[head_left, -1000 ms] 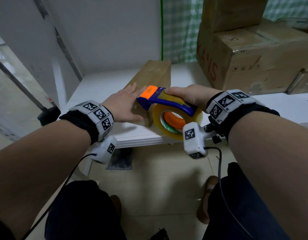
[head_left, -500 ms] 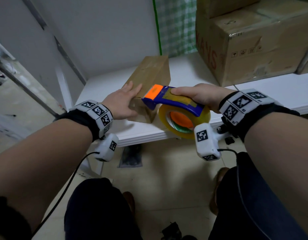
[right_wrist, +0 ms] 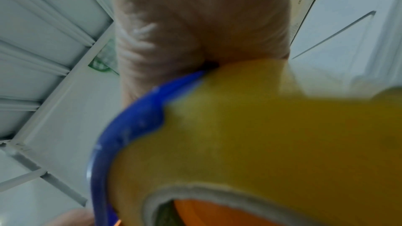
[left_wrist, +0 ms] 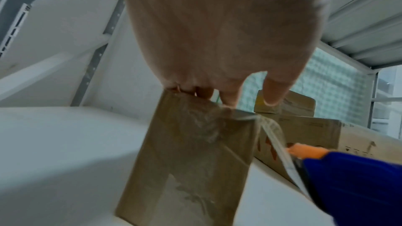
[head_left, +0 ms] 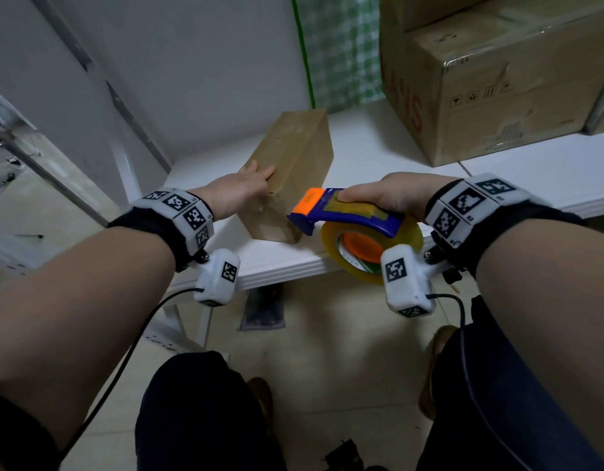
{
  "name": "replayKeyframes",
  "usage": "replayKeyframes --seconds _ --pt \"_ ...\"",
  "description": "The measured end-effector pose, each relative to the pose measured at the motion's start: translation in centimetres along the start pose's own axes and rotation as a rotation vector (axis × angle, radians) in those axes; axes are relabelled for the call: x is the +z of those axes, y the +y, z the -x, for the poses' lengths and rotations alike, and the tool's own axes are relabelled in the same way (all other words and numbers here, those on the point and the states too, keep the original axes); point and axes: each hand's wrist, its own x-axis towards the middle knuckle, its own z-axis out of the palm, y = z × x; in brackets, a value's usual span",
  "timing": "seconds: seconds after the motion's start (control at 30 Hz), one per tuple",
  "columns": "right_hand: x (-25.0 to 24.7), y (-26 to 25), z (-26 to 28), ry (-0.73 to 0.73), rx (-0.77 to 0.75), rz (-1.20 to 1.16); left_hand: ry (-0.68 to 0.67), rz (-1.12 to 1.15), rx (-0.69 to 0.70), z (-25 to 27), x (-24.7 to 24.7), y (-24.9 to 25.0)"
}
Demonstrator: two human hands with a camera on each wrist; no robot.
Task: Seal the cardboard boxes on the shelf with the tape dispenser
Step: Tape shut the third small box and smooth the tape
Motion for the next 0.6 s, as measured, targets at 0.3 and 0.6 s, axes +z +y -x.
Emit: replayKeyframes --seconds 0.3,0.6 --pt "0.7 -2.5 0.1 -0.005 0.013 0.085 0.167 -0.055 -0.114 -0.8 0.2 1.5" --pt "1.2 -4.4 -0.6 -0.036 0.050 0.113 0.251 -0.051 -0.085 -1.5 -0.1 1.2"
